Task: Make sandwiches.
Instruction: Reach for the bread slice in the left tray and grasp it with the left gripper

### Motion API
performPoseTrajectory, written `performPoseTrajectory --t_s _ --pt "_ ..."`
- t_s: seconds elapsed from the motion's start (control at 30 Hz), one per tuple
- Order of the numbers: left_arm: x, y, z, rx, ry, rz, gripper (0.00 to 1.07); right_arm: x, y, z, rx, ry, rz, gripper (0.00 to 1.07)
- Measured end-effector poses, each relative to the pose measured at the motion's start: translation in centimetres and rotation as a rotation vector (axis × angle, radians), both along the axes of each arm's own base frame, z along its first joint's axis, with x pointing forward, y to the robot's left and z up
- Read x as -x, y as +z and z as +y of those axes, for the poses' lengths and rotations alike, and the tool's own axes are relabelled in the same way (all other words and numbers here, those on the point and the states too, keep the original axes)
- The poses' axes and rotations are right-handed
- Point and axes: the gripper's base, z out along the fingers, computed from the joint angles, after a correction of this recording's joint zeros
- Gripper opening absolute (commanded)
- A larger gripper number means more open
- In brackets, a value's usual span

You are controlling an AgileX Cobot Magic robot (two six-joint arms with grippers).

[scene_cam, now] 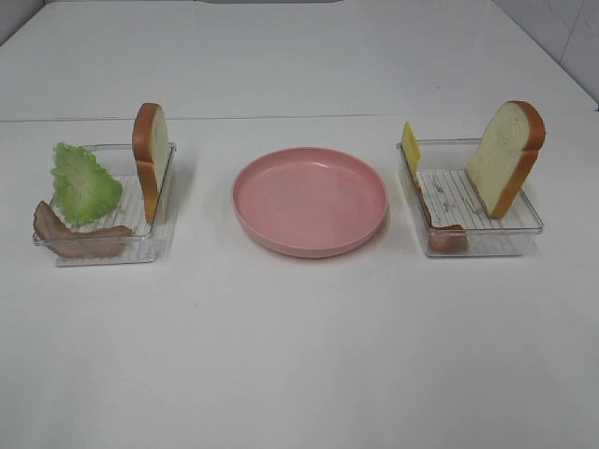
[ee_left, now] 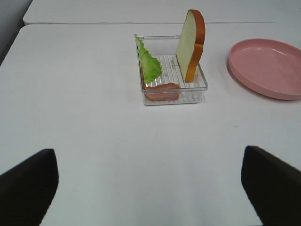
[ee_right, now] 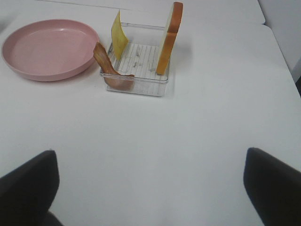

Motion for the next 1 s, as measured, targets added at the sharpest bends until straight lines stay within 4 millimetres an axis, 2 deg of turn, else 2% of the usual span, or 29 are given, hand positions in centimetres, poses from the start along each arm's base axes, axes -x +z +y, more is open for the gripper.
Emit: performPoseTrajectory --t_s 0.73,0.9,0.93,0.97,1.0 --pt "-0.1 0.0 0.0 0.001 0.000 0.012 1.02 0.0 0.0 0.0 0.000 0.000 0.000 0.98" --pt "-1.9 1.1 0.2 0.006 -0.006 0.173 1.02 0.0 0.0 0.0 0.000 0.000 0.000 0.98" --pt "-2.6 1.6 0.2 0.006 -0.005 0.213 1.02 0.0 0.0 0.0 0.000 0.000 0.000 0.98" --pt "-4.2 2.6 0.4 0.009 -0.006 0.286 1.02 0.0 0.0 0.0 0.000 0.000 0.000 0.98" --pt "-4.2 2.6 0.4 0.009 -0.006 0.286 1.02 0.0 0.0 0.0 0.000 0.000 0.000 0.98"
